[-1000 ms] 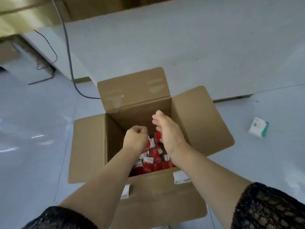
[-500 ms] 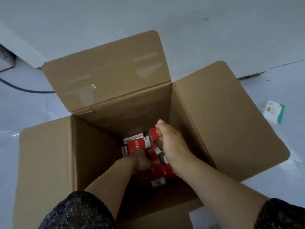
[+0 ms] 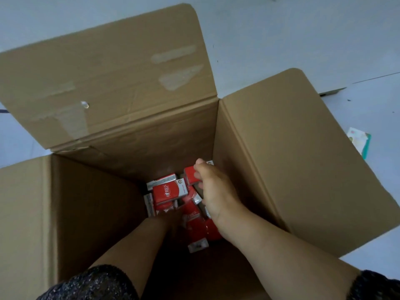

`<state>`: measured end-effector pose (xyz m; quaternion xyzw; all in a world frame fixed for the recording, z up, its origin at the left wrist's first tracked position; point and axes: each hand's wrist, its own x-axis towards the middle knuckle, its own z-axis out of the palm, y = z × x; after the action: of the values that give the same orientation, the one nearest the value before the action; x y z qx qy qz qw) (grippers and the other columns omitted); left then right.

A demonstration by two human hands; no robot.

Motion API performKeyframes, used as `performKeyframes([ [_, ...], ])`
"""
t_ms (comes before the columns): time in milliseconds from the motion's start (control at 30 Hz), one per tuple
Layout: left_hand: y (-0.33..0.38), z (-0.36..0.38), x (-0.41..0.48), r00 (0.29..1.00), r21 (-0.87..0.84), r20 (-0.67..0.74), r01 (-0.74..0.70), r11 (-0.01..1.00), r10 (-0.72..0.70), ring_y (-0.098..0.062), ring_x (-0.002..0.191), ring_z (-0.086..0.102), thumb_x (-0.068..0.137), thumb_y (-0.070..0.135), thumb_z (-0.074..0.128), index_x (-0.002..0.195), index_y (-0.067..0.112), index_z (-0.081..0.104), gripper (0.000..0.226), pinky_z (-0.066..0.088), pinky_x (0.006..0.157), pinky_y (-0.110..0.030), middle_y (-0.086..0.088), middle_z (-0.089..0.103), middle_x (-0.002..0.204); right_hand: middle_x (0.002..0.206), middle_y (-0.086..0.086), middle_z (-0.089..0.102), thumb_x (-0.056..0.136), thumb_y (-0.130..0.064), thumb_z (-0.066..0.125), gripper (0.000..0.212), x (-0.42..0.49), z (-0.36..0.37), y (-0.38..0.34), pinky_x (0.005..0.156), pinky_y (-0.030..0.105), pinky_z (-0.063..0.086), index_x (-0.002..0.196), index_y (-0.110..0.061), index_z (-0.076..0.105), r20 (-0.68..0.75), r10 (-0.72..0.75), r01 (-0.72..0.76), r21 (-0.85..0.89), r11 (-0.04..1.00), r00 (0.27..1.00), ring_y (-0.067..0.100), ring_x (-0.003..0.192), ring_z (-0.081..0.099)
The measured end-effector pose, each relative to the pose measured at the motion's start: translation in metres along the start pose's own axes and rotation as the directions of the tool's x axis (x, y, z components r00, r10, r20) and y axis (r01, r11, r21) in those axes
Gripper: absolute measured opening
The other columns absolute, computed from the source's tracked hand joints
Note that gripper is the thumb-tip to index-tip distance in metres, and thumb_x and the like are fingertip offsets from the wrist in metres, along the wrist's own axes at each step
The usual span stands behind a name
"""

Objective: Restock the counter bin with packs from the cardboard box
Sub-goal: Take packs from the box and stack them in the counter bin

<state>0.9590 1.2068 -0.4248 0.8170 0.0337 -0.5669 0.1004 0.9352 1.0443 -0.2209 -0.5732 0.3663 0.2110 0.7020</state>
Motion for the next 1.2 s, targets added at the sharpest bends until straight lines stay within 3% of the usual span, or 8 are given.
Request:
performKeyframes([
  [200,0.017,0.006,-0.043,0.983,-0.251,-0.151,-0.142,0.957,0.106,-0.038,0.115,0.052,0.095,0.021,0.057,0.124,0.011,0.05,0.031,0.039,0.104,-0.052,-0.016,0.057,0.119,0.079,-0.019,0.05,0.099,-0.047,0.035,0.023,0.0,0.001,-0.002,0.055,0.016,0.034,0.108,-0.032,0.05,-0.009,0.027,-0.027,0.003,1.0,1.0,-0.005,0.066,0.047],
  [333,0.04,-0.027,-0.09,0.987,-0.02,-0.096,-0.129,0.991,0.126,-0.029,0.133,0.04,0.099,0.009,0.046,0.145,0.004,0.033,0.047,0.046,0.088,-0.015,-0.015,0.04,0.147,0.084,-0.017,0.051,0.1,-0.044,0.036,0.034,-0.01,0.005,-0.008,0.067,0.023,0.038,0.122,-0.025,0.055,-0.029,0.01,-0.009,0.017,1.0,1.0,-0.004,0.073,0.046],
  [433,0.038,-0.064,-0.133,0.96,0.182,-0.241,-0.101,0.978,0.144,-0.026,0.124,0.051,0.093,0.027,0.056,0.134,0.016,0.051,0.042,0.042,0.098,-0.027,-0.009,0.053,0.136,0.111,-0.007,0.059,0.098,-0.046,0.038,0.041,-0.027,0.008,-0.016,0.096,0.033,0.038,0.128,-0.022,0.054,-0.032,-0.009,0.009,-0.001,1.0,0.999,0.007,0.096,0.052],
  [567,0.033,-0.095,-0.192,0.921,-0.169,-0.38,-0.164,0.972,0.09,-0.028,0.102,0.064,0.082,0.019,0.067,0.11,0.011,0.061,0.03,0.052,0.088,-0.035,-0.013,0.067,0.111,0.13,-0.001,0.056,0.088,-0.063,0.038,0.057,-0.068,0.018,-0.038,0.107,0.046,0.036,0.131,-0.028,0.051,0.006,-0.011,0.012,-0.089,0.996,1.0,0.021,0.119,0.052],
  [733,0.04,-0.113,-0.288,0.878,-0.634,-0.479,-0.359,0.685,0.016,-0.027,0.084,0.067,0.085,0.005,0.068,0.106,0.005,0.061,0.022,0.058,0.079,-0.044,-0.018,0.068,0.1,0.134,0.003,0.05,0.098,-0.048,0.037,0.048,-0.139,0.024,-0.088,0.103,0.032,0.033,0.137,-0.022,0.047,0.062,-0.187,0.195,-0.161,0.968,0.98,0.016,0.116,0.048],
  [933,0.068,-0.14,-0.437,0.804,-0.731,-0.58,-0.585,0.351,0.13,-0.022,0.072,0.068,0.086,-0.006,0.054,0.099,-0.005,0.065,0.017,0.059,0.062,-0.029,-0.015,0.071,0.084,0.085,-0.014,0.049,0.1,-0.04,0.037,0.037,-0.244,0.03,-0.172,0.06,0.01,0.029,0.129,-0.025,0.053,0.12,-0.4,0.417,-0.195,0.888,0.909,-0.006,0.073,0.044],
  [1100,0.104,-0.168,-0.576,0.698,-0.676,-0.693,-0.716,0.173,0.182,-0.017,0.064,0.066,0.086,-0.005,0.05,0.093,-0.003,0.064,0.015,0.056,0.067,-0.031,-0.011,0.069,0.073,0.134,0.002,0.053,0.096,-0.047,0.039,0.046,-0.348,0.033,-0.249,0.104,0.036,0.038,0.138,-0.027,0.045,0.162,-0.553,0.576,-0.208,0.79,0.817,0.02,0.12,0.051],
  [1200,0.124,-0.185,-0.659,0.647,-0.642,-0.744,-0.762,0.089,0.165,-0.026,0.086,0.064,0.086,-0.003,0.052,0.105,-0.008,0.063,0.022,0.057,0.081,-0.035,-0.019,0.066,0.094,0.141,-0.001,0.046,0.096,-0.048,0.041,0.05,-0.417,0.024,-0.298,0.102,0.03,0.033,0.142,-0.029,0.041,0.162,-0.637,0.657,-0.203,0.726,0.754,0.018,0.126,0.045],
])
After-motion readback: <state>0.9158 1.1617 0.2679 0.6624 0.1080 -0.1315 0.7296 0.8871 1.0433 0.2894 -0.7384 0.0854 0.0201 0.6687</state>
